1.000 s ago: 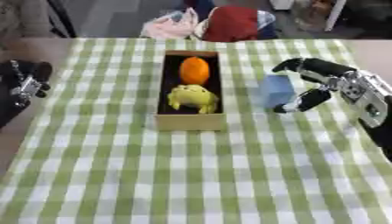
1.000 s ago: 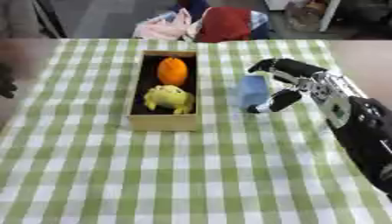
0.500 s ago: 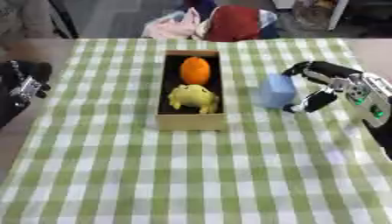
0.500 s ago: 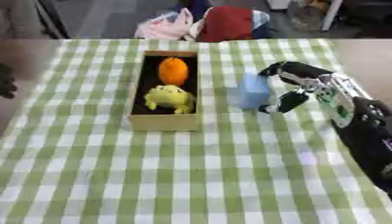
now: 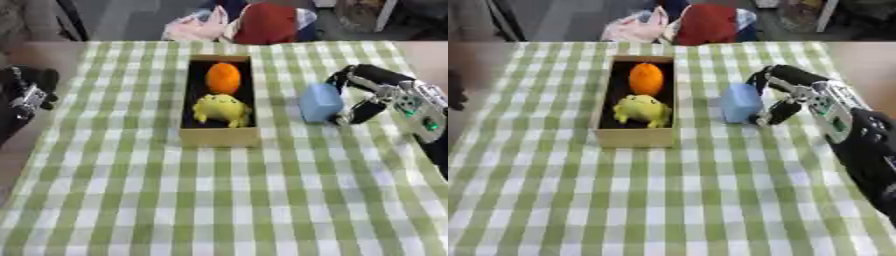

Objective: Pick up objects on the table and place them in the box.

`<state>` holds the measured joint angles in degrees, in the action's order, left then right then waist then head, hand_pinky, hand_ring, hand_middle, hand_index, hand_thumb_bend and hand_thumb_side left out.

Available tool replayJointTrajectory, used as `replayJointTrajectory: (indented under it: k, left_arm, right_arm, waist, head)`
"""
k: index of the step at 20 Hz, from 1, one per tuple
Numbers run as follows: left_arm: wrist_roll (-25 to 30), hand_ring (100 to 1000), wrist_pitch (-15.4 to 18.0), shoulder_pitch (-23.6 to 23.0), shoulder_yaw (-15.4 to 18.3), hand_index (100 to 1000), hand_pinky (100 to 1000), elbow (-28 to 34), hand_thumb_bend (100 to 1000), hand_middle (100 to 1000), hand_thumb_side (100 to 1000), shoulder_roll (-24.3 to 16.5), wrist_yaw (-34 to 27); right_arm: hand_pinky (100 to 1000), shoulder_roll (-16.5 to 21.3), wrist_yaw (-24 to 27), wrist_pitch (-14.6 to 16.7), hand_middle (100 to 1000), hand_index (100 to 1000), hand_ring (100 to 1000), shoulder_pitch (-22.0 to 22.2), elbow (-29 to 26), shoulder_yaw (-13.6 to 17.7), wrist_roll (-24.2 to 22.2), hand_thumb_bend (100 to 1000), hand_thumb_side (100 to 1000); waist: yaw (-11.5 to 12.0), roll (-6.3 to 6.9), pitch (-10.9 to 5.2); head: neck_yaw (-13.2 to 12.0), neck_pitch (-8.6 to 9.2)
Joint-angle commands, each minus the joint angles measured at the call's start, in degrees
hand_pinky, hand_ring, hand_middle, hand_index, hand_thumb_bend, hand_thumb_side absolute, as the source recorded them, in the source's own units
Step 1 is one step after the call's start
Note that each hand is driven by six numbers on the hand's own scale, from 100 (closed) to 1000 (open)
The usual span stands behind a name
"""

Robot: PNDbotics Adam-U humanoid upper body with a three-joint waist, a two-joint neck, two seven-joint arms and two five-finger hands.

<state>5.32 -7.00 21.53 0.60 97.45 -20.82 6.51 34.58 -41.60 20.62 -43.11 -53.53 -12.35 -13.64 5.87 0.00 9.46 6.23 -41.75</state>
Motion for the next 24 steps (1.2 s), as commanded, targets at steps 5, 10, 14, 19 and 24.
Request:
replayJointTrajectory:
  k: [5,10,14,19,24]
  left_arm:
    - [0.06,548,-0.01,0.58,0.41,646,541,0.78,559,510,700,-0.71,-0.29]
    - [0.1,548,0.0,0.57,0.41,645,541,0.75,558,510,700,-0.75,-0.27]
    - [0.26,548,0.06,0.53,0.32,645,541,0.82,558,509,700,-0.79,-0.26]
    - [0.67,548,0.14,0.4,0.13,647,541,0.81,556,508,701,-0.81,-0.17]
    - [1.11,548,0.18,0.38,-0.12,647,542,0.74,554,508,703,-0.77,-0.13]
  right_arm:
    - [689,1.39,2.67,0.22,399,578,655,-0.84,-3.26,-0.33,3.62,347,105]
    - [685,1.91,6.31,0.34,390,562,649,-0.92,-7.6,-1.53,3.05,310,100]
    - [683,2.08,9.9,0.36,389,563,646,-1.68,-12.44,-2.9,1.77,283,131]
    - [686,1.29,14.0,-0.2,393,565,649,-4.5,-18.47,-5.22,-1.31,299,100]
    - [691,-1.56,15.09,-0.6,399,568,654,-8.4,-19.62,-7.45,-5.17,319,100]
  waist:
    - [-0.14,0.01,-0.76]
    - [-0.33,-0.09,-0.88]
    - [-0.4,-0.2,-1.05]
    - [-0.34,-0.46,-1.46]
    - [-0.04,-0.79,-1.94]
  head:
    - [0.17,-0.13]
    - [0.13,-0.1]
    - [0.23,-0.1]
    - [0.57,-0.13]
    - [0.93,0.02]
